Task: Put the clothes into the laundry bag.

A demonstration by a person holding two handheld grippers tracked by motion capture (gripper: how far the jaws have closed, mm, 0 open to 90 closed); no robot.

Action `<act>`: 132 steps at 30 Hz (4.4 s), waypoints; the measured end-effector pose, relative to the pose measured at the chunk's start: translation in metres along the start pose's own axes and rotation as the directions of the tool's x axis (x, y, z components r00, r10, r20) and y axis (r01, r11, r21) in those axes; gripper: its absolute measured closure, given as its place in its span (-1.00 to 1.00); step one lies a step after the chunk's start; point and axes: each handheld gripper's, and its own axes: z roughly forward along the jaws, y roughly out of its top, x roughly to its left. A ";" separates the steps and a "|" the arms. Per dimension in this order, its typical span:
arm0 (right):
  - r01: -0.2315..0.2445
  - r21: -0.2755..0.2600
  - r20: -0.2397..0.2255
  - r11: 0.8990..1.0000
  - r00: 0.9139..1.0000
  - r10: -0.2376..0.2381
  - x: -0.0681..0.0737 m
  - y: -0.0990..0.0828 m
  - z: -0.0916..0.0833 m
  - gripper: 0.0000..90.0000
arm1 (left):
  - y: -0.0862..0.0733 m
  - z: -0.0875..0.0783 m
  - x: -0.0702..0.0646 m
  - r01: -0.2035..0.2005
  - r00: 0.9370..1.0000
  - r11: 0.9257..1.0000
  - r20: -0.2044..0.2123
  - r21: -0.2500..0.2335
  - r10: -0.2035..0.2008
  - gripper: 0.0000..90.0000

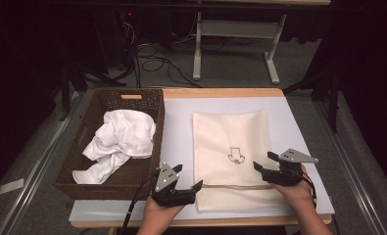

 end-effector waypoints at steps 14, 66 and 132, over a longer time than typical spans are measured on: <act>-0.119 0.145 0.123 0.982 0.987 0.101 -0.043 -0.026 0.005 -0.37 | -0.020 0.019 -0.014 -0.016 0.998 0.990 0.055 0.141 0.008 -0.44; -0.186 0.050 0.106 0.981 0.978 0.180 -0.049 -0.031 -0.027 -0.06 | 0.002 0.060 0.006 -0.080 0.994 0.975 -0.059 0.206 0.094 0.34; -0.019 -0.057 0.091 0.998 0.996 0.024 -0.019 -0.027 -0.028 -0.85 | 0.060 -0.102 0.077 -0.003 0.941 0.991 -0.335 -0.136 -0.043 -0.95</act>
